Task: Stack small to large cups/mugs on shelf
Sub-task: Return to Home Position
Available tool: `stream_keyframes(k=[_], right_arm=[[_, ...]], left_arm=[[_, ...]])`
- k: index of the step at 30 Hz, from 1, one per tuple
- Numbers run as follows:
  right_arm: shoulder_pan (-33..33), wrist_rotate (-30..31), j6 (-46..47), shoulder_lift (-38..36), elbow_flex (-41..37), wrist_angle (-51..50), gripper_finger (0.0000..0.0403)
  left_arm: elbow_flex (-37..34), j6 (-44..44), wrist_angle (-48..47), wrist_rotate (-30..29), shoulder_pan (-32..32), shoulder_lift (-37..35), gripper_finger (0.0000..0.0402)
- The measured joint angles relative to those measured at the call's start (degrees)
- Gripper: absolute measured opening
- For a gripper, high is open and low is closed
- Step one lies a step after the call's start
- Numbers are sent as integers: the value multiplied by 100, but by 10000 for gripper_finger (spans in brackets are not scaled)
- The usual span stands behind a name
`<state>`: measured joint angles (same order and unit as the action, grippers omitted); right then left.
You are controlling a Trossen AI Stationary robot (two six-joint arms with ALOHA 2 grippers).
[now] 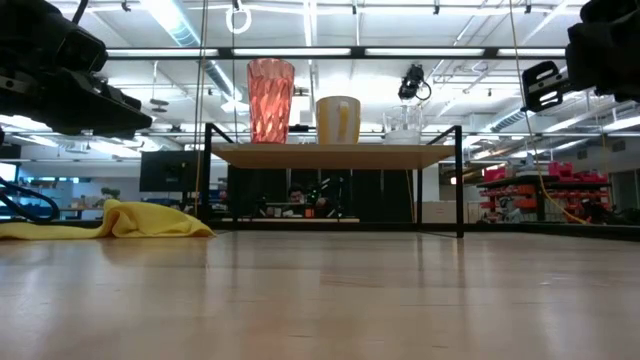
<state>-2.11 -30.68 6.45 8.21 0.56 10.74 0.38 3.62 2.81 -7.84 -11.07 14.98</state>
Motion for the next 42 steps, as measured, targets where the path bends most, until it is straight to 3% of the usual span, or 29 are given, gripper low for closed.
stream_keyframes(k=[42], right_arm=[[0, 1, -1, 0, 0, 0, 5]], left_arm=[[0, 0, 0, 0, 1, 0, 79]])
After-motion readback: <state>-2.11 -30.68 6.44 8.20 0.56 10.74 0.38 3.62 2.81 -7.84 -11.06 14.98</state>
